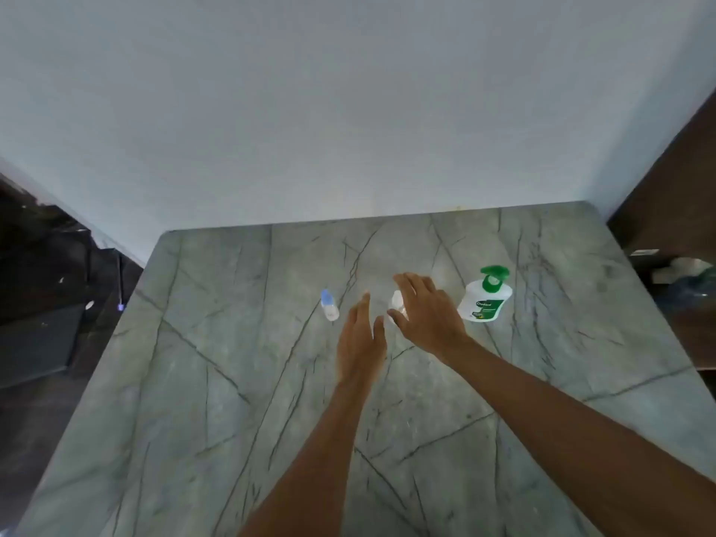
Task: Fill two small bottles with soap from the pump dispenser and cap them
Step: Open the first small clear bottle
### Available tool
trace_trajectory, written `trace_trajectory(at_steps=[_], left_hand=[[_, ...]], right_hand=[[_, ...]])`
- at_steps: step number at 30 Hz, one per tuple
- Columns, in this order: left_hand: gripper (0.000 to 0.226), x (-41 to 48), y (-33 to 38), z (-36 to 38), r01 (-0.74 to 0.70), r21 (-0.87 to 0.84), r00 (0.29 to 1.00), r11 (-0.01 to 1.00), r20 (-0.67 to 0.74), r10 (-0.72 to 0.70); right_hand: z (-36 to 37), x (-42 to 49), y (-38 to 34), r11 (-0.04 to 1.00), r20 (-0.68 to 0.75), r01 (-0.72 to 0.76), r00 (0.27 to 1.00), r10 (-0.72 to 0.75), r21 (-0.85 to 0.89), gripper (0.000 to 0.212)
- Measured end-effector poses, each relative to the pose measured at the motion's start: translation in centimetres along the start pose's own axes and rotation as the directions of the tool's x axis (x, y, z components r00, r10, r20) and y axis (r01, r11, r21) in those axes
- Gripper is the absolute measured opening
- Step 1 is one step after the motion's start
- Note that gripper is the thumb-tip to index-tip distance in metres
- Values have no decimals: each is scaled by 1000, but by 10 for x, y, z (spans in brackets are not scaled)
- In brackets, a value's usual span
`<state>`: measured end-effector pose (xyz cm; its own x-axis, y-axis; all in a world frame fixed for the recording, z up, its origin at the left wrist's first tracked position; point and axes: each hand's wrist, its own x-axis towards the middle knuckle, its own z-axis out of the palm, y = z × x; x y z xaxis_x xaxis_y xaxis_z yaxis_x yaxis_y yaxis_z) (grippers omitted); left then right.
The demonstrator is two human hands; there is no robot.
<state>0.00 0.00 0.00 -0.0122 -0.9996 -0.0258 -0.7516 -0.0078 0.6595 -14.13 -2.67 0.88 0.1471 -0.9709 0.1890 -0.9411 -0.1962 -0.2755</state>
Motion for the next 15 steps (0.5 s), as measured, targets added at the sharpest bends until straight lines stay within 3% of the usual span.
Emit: trace_trajectory(at_steps=[7, 15], left_hand=[[51, -6, -14, 9, 153, -3, 988, 988, 17, -153], [49, 6, -28, 9, 147, -39, 988, 988, 62, -145]], right_hand=[[25, 21, 8, 988, 209, -106, 974, 82, 109, 48], [36, 27, 11, 892, 282, -280, 942, 183, 355, 19]])
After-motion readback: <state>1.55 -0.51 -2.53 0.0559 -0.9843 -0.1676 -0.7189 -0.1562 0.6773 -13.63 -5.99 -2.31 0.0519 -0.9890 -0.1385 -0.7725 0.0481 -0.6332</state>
